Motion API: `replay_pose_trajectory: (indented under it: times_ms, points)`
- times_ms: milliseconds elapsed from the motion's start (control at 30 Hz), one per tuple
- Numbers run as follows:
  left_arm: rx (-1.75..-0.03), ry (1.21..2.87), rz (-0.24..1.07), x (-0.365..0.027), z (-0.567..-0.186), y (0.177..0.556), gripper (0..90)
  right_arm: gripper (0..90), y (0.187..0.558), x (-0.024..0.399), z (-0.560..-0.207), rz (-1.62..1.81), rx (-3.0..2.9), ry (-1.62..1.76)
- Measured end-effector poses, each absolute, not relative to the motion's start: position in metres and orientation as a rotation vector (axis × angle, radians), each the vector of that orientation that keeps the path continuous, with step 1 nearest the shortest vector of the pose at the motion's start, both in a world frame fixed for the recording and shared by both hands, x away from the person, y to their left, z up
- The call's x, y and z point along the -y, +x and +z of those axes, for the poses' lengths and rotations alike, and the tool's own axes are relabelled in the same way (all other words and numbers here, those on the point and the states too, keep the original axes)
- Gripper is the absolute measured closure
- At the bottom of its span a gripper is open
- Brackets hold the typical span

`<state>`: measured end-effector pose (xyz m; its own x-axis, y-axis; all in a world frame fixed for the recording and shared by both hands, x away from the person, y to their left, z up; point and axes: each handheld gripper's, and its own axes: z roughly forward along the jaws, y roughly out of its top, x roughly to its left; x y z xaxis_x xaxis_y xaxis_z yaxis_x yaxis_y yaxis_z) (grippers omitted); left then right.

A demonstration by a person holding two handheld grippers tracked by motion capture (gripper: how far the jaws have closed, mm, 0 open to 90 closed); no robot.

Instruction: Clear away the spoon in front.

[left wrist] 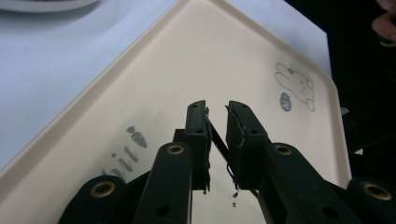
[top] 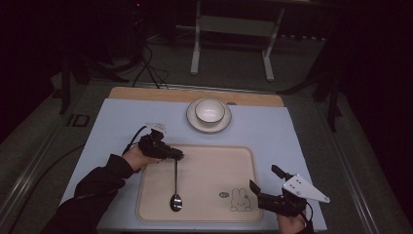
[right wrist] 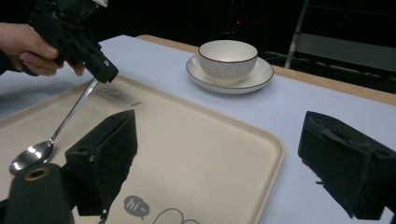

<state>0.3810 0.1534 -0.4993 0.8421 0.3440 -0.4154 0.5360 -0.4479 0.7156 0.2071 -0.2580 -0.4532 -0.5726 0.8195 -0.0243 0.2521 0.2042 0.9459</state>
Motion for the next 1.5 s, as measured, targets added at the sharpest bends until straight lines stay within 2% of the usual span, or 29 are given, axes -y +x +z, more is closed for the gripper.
replay_pose_trajectory:
  times_ms: [267, 700, 900, 1267, 1500]
  points:
    - [-0.738, 2.078, -0.235, -0.149, -0.514, 0.386, 76.6, 11.8, 0.207, 0.258, -0.453, 1.382, -1.949, 0.989]
    - [-0.886, 2.127, -0.098, -0.141, -0.528, 0.386, 75.0, 11.8, 0.207, 0.257, -0.454, 1.38, -1.96, 0.982]
    - [-0.902, 2.125, -0.086, -0.138, -0.529, 0.387, 75.0, 11.8, 0.208, 0.257, -0.454, 1.385, -1.967, 0.98]
    - [-0.921, 2.156, -0.016, -0.132, -0.529, 0.388, 67.6, 11.9, 0.208, 0.256, -0.454, 1.383, -1.973, 0.976]
    - [-0.94, 2.136, 0.0, -0.133, -0.525, 0.387, 66.1, 11.9, 0.208, 0.256, -0.454, 1.383, -1.974, 0.977]
